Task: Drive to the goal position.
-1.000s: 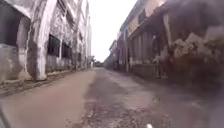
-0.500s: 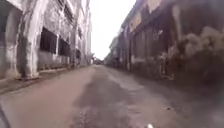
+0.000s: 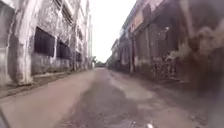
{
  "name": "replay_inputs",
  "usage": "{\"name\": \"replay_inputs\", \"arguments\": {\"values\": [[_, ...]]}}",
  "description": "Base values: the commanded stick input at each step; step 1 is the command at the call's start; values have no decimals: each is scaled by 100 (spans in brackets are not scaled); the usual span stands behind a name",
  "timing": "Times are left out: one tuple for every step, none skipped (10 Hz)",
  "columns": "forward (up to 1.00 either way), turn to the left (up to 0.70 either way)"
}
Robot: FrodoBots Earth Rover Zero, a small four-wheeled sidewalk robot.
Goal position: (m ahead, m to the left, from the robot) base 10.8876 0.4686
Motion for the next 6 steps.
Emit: {"name": "replay_inputs", "arguments": {"values": [[100, 0], [100, 0], [100, 0], [100, 0], [100, 0], [100, 0]]}}
